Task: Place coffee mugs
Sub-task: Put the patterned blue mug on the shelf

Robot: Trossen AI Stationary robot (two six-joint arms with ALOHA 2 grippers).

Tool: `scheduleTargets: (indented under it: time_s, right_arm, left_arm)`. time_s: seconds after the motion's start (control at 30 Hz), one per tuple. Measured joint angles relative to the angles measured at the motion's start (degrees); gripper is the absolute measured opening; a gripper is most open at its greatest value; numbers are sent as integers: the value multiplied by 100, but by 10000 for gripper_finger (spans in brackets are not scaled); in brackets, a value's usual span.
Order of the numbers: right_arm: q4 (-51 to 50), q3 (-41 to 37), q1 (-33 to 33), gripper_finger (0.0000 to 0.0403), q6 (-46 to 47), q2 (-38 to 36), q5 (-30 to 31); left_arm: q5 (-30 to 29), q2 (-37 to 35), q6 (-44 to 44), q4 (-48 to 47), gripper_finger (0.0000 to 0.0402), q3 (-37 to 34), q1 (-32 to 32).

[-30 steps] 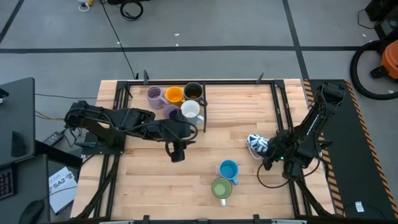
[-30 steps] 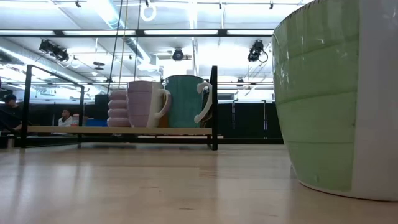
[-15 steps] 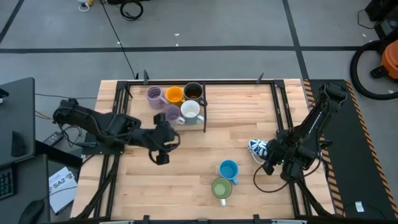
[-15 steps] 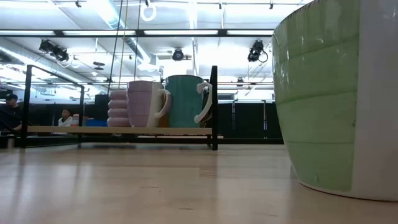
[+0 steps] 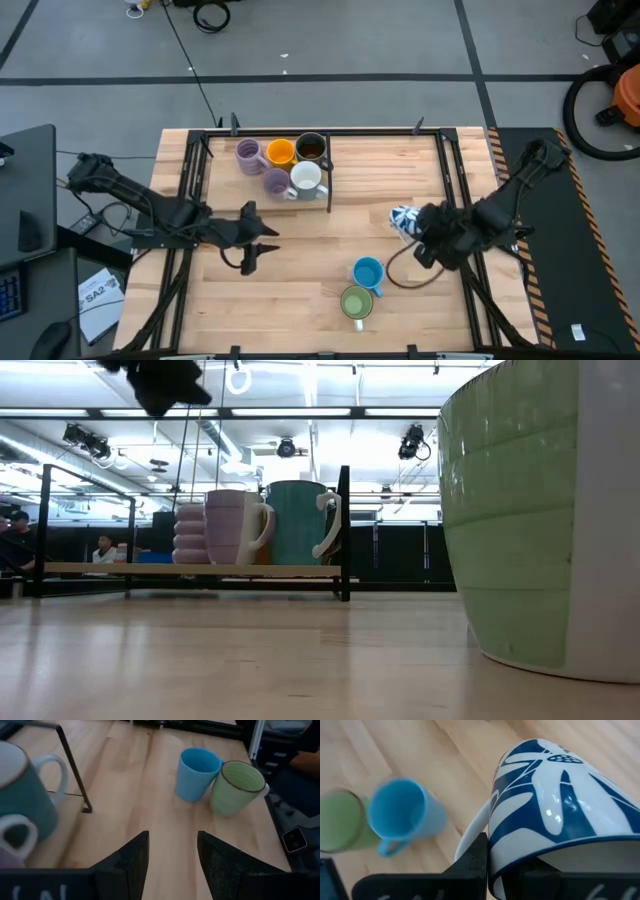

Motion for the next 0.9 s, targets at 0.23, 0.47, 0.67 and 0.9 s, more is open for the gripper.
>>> scheduleTargets:
  time_s: [0.23, 0.47, 0.67, 0.9]
  right_arm:
    - [98, 838, -1303, 33, -1947, 96, -473]
    - [783, 1417, -2460, 33, -4254, 643, -1351]
    - [1008, 2033, -3087, 33, -5732, 1520, -2340]
    - [919, 3132, -3343, 33, -7154, 2735, -3069]
  left_arm:
    - [44, -29, 5, 718, 174, -641, 18]
    - [37, -29, 146, 954, 174, -696, 52]
    - [38, -29, 262, 1109, 174, -695, 59]
    - [37, -29, 261, 1101, 174, -695, 59]
